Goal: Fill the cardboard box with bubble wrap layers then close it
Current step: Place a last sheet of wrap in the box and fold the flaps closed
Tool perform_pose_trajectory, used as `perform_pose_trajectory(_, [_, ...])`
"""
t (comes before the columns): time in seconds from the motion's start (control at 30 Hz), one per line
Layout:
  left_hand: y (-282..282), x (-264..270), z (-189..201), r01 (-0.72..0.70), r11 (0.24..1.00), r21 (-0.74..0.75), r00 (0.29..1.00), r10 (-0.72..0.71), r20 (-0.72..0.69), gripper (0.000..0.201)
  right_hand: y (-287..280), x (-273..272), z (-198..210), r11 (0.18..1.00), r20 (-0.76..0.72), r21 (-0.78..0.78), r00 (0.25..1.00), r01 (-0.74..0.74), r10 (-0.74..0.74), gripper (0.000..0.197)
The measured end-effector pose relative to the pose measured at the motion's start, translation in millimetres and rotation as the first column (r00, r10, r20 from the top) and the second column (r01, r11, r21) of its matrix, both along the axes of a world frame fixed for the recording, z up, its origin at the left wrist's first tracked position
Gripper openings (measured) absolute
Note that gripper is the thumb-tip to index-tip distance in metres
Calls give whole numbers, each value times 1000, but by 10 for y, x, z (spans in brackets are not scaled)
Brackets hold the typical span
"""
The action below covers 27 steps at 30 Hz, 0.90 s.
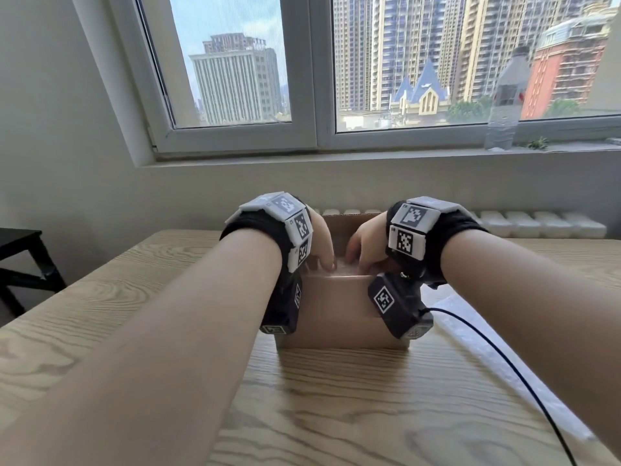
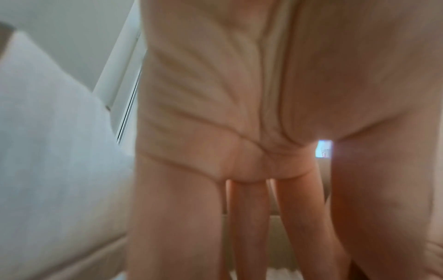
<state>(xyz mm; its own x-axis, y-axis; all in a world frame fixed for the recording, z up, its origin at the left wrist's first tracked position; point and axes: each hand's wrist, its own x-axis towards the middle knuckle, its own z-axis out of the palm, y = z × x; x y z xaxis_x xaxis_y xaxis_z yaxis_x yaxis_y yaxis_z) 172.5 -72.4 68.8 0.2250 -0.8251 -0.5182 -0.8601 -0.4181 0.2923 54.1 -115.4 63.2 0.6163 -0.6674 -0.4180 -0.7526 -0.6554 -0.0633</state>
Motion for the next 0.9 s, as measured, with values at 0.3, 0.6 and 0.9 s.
perform_pose_trajectory(0.3, [-102, -80, -18, 12, 1000, 25, 997, -14, 81, 35, -41, -77, -62, 1000, 88, 17, 996, 11, -13, 45])
perform_pose_trajectory(0.6, [54, -153, -39, 34, 997, -66, 991, -25, 131, 34, 123, -174, 12, 991, 184, 119, 979, 65, -87, 43])
perform_pose_trajectory(0.9, [470, -619, 222, 245, 906, -345, 888, -67, 455, 34, 362, -1014, 221, 860, 728, 455, 460, 229, -508, 8])
